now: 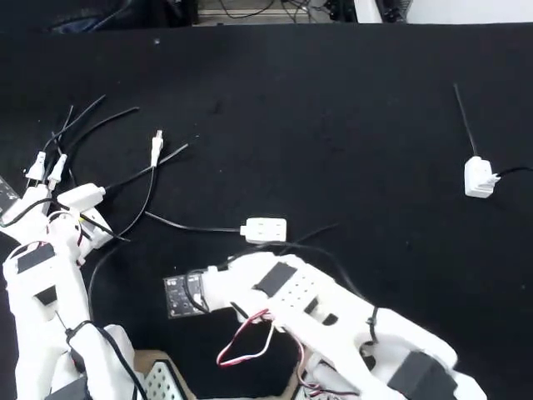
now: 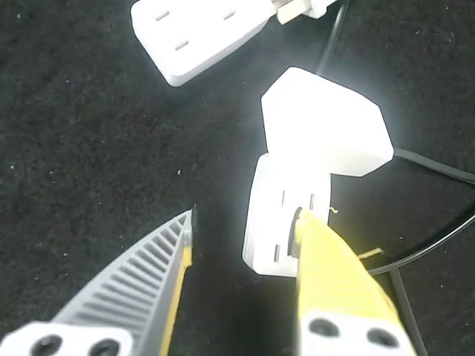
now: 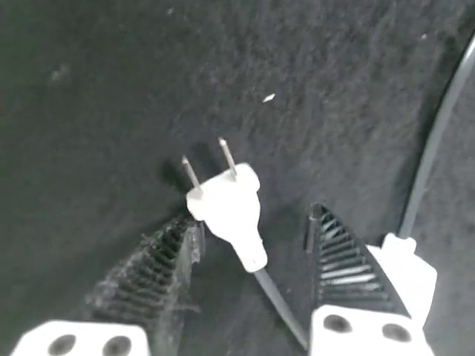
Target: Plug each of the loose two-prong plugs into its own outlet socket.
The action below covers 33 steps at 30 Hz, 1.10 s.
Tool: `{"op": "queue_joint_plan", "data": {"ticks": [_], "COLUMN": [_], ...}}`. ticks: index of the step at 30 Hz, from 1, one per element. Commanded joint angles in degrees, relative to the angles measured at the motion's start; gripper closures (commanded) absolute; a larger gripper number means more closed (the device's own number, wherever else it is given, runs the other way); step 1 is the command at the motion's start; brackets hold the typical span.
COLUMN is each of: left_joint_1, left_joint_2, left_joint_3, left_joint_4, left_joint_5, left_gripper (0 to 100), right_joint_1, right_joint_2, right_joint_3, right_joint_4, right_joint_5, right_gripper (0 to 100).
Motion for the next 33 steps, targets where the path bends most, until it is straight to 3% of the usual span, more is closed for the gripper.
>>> {"op": "queue_joint_plan", "data": {"ticks": [1,5,8,9,14,18,22,27,33], "left_joint_1": [-0.48,-0.48,-0.48,-0.48,-0.48,-0.48,-0.31,-0.22,-0.40], "left_joint_2": [-0.53,-0.53,-0.53,-0.53,-0.53,-0.62,-0.62,-0.62,-0.53], "left_joint_3": [-0.40,-0.40,-0.48,-0.48,-0.40,-0.31,-0.31,-0.31,-0.13], "left_joint_4": [-0.88,-0.88,-0.88,-0.88,-0.88,-0.88,-0.88,-0.88,-0.88], "left_joint_5": [0.44,0.44,0.44,0.44,0.44,0.44,0.44,0.44,0.44], "left_gripper": [78,78,78,78,78,78,78,78,78], "right_joint_1": [-0.70,-0.53,-0.53,-0.53,3.08,11.69,27.25,48.35,52.04], "right_joint_2": [4.44,7.08,6.46,5.85,-2.68,-11.74,-13.23,-7.08,8.22], "right_joint_3": [-2.07,-3.91,-6.29,-7.16,-12.79,-18.59,-22.20,-21.32,-18.33], "right_joint_4": [-7.03,-6.15,-2.90,-2.11,8.97,22.68,32.62,24.09,9.58], "right_joint_5": [-2.20,-2.20,-2.81,-4.48,-15.91,-22.51,-23.56,-23.56,-23.56], "right_gripper": [78.3,80.9,95.3,99.6,98.5,98.8,98.8,98.8,94.9]}}
